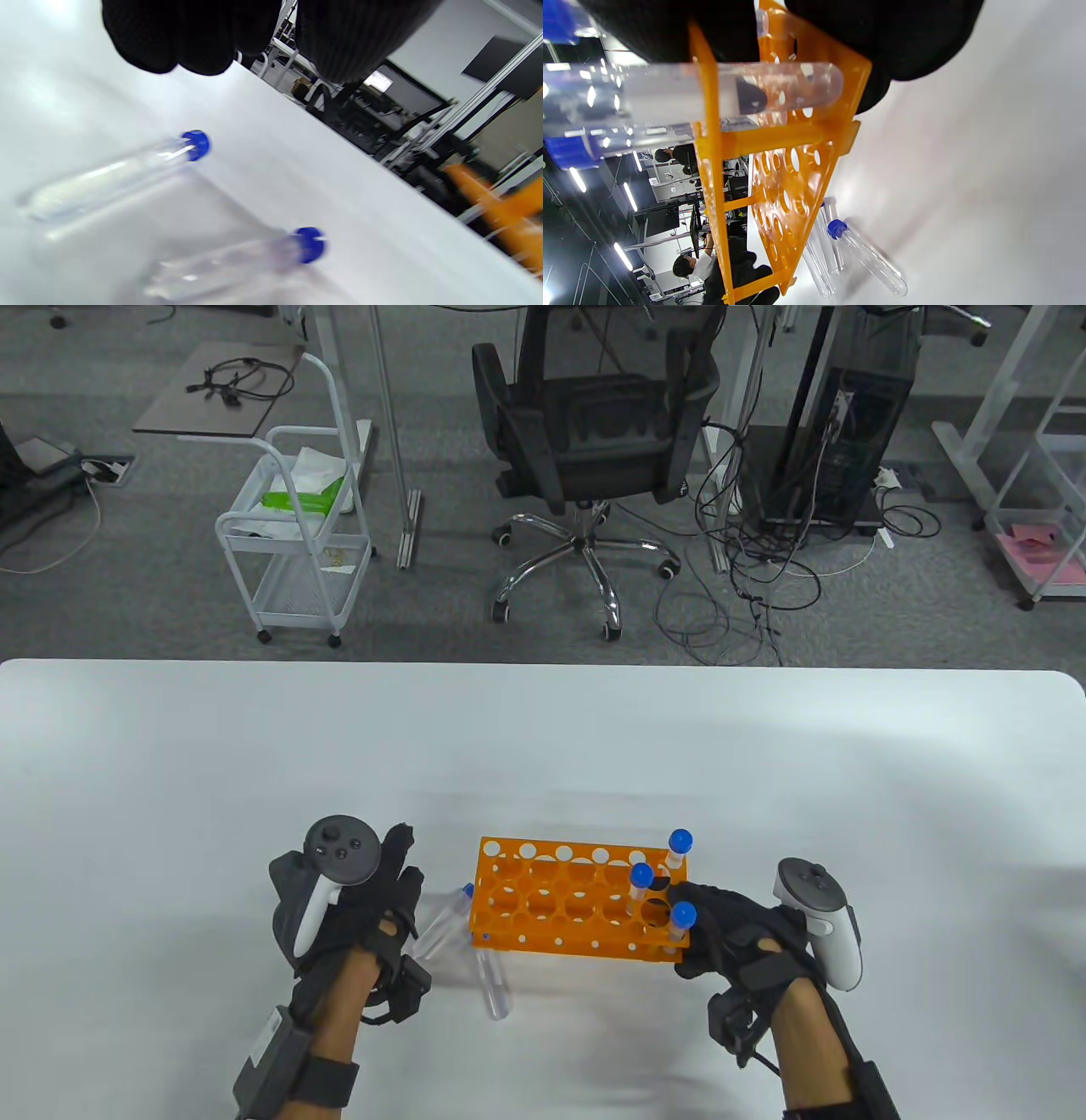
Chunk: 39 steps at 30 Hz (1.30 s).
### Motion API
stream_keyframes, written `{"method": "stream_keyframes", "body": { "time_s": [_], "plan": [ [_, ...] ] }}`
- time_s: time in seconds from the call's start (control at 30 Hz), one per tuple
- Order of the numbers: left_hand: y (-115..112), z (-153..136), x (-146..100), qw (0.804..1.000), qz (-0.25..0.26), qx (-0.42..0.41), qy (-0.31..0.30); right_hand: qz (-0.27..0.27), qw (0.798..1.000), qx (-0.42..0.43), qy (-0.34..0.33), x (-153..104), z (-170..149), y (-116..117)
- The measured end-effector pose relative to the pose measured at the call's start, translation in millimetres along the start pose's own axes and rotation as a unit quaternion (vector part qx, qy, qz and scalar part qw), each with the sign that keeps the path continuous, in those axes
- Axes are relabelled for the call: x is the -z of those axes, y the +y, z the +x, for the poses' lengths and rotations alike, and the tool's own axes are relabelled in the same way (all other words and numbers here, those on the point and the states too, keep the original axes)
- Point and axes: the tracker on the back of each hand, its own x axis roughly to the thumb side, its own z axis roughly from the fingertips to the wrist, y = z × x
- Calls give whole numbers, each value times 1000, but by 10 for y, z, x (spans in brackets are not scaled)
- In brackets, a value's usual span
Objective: Insert test tubes into test tube rack (6 test tubes)
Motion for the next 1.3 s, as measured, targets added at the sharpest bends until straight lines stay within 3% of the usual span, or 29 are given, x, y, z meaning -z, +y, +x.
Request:
{"method": "stream_keyframes", "body": {
  "time_s": [0.13, 0.23, 0.37, 0.57, 1.07, 1.3],
  "plan": [
    [-104, -166, 148, 997, 19, 54, 42, 3, 1000, 3, -2, -3, -5, 9],
    [-172, -263, 248, 995, -19, 79, 61, 5, 1000, -8, -1, 3, 16, 20],
    [-193, -294, 342, 991, -32, 114, 70, 6, 1000, -8, 0, 3, 22, 22],
    [-305, -266, 392, 984, -9, 166, 66, 8, 1000, -9, 5, 6, 14, 28],
    [-450, -265, 430, 977, 15, 206, 54, 3, 1000, -13, 18, 29, -16, 37],
    [-345, -328, 386, 984, 29, 169, 48, 10, 1000, -13, 15, 31, -2, 55]
  ]
}}
